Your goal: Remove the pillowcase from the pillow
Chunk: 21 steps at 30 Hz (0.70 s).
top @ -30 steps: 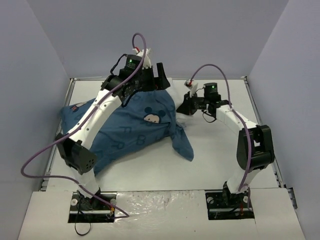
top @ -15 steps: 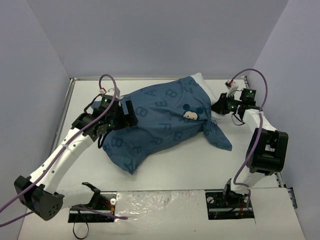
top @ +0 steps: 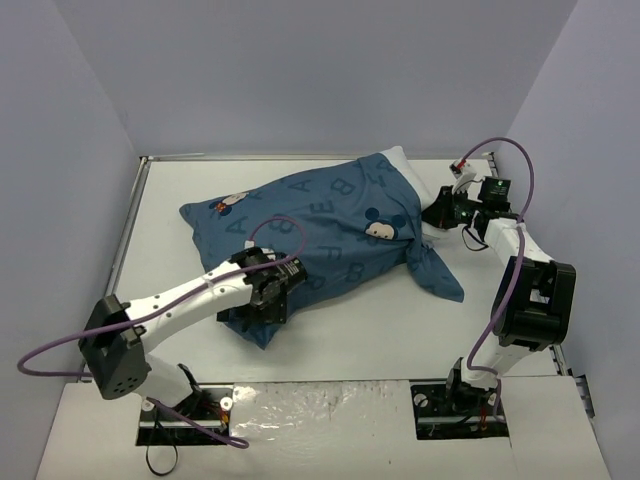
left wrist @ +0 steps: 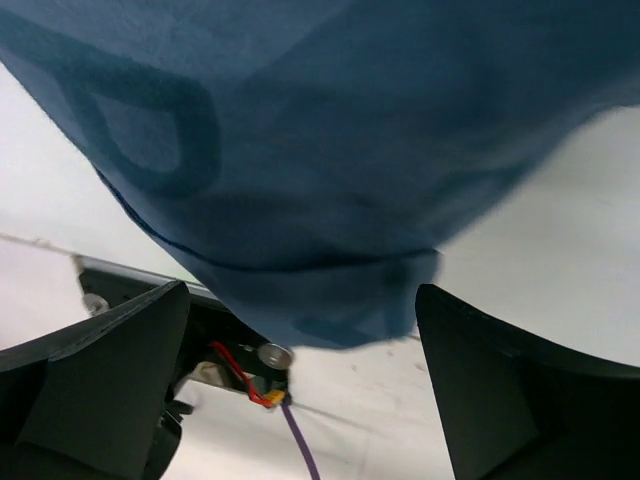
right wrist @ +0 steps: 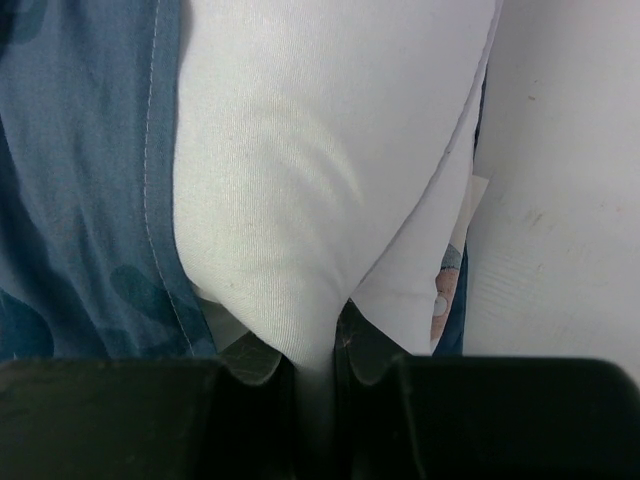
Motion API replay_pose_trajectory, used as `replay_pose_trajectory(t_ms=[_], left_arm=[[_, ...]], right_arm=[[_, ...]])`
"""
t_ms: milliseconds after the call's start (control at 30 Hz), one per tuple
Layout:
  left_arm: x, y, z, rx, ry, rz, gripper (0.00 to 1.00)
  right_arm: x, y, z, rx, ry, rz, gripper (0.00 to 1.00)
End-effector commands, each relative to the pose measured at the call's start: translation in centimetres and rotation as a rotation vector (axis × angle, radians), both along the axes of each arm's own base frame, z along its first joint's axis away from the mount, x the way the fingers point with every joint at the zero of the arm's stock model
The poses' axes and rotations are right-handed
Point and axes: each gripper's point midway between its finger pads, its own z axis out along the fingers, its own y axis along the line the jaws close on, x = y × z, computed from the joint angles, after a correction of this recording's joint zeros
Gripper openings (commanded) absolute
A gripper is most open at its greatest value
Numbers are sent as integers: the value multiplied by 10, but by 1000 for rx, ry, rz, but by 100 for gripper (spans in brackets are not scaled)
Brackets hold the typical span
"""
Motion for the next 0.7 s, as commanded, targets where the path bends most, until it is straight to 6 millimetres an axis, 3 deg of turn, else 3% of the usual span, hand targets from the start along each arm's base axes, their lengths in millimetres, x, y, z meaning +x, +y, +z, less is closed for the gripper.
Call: replay_pose_trajectory(t_ms=[0, 200, 300, 333, 400, 433, 533, 567, 633, 667], left_arm=[[2, 33, -10, 163, -60, 96, 97], [45, -7, -31, -11, -192, 18, 91], [54, -14, -41, -109, -221, 7, 63], [56, -11, -38, -150, -225, 17, 42], [55, -3, -41, -173, -233, 37, 17], [57, 3, -33, -195, -257, 56, 3], [57, 20, -7, -204, -300, 75, 2], [55, 38, 0, -156, -298, 105, 2], [65, 55, 38, -148, -366, 127, 2], [67, 79, 48, -104, -377, 185, 2]], right_arm=[[9, -5, 11, 0, -19, -27, 0], [5, -4, 12, 5, -21, -23, 0], [2, -4, 12, 12, -18, -20, 0], [2, -3, 14, 13, -23, -17, 0], [0, -3, 14, 18, -21, -17, 0], [-1, -3, 15, 17, -23, -17, 0], [-1, -4, 18, 16, -29, -22, 0], [1, -7, 22, 10, -40, -28, 0], [5, -14, 27, -5, -48, -49, 0], [7, -18, 31, -11, -56, -61, 0]])
